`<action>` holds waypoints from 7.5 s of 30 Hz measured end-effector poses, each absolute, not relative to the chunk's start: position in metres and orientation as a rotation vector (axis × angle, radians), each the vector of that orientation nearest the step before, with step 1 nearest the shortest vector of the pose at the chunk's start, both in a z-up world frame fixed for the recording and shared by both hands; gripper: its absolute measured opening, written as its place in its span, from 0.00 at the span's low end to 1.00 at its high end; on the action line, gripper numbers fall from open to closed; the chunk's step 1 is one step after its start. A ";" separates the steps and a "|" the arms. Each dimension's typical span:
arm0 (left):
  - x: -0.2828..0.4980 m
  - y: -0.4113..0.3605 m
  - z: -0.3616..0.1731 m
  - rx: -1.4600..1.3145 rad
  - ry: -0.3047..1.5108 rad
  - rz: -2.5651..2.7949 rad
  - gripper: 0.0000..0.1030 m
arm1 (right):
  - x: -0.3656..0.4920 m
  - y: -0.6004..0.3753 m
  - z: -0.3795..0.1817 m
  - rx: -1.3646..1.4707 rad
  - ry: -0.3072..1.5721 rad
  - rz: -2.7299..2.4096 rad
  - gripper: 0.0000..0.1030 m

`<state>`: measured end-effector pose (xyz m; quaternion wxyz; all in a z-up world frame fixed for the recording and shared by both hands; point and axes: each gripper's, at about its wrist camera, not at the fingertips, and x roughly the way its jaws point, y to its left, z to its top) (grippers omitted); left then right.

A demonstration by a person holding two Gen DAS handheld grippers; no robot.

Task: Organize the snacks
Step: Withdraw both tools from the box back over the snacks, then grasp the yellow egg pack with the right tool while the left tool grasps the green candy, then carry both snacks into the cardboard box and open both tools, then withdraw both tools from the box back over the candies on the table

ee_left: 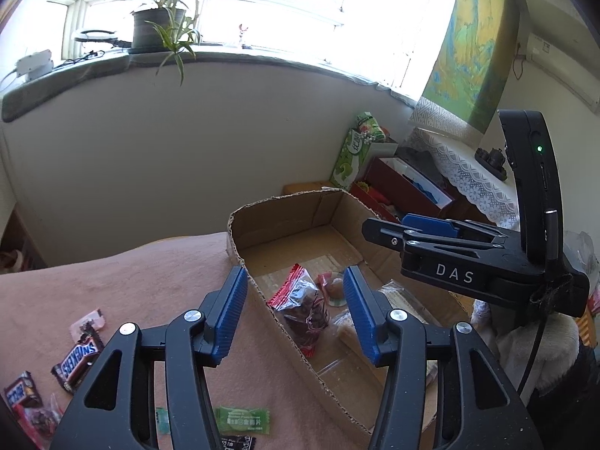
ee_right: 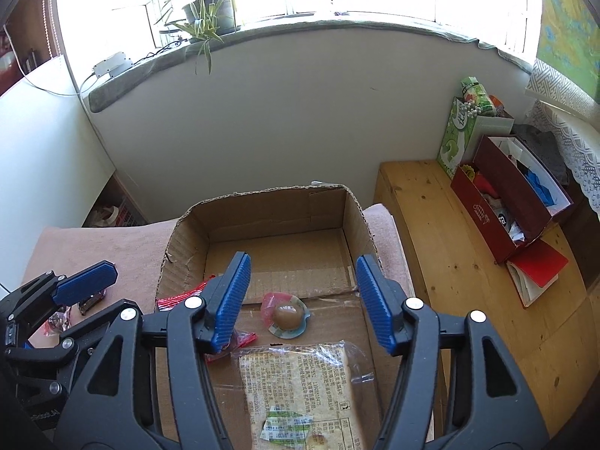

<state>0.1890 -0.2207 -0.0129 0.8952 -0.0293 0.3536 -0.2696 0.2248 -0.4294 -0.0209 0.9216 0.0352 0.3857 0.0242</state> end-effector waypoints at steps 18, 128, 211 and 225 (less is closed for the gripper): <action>0.138 -0.138 0.012 -0.114 0.666 -0.481 0.51 | 0.154 -0.356 0.006 0.019 0.738 0.158 0.59; 0.117 -0.126 -0.038 -0.118 0.773 -0.465 0.20 | 0.098 -0.325 -0.034 -0.005 0.779 0.267 0.30; 0.112 -0.061 -0.044 -0.173 0.779 -0.331 0.45 | 0.075 -0.266 -0.048 -0.032 0.808 0.380 0.60; 0.096 -0.030 -0.083 -0.226 0.873 -0.308 0.45 | 0.117 -0.240 -0.091 -0.016 0.910 0.378 0.57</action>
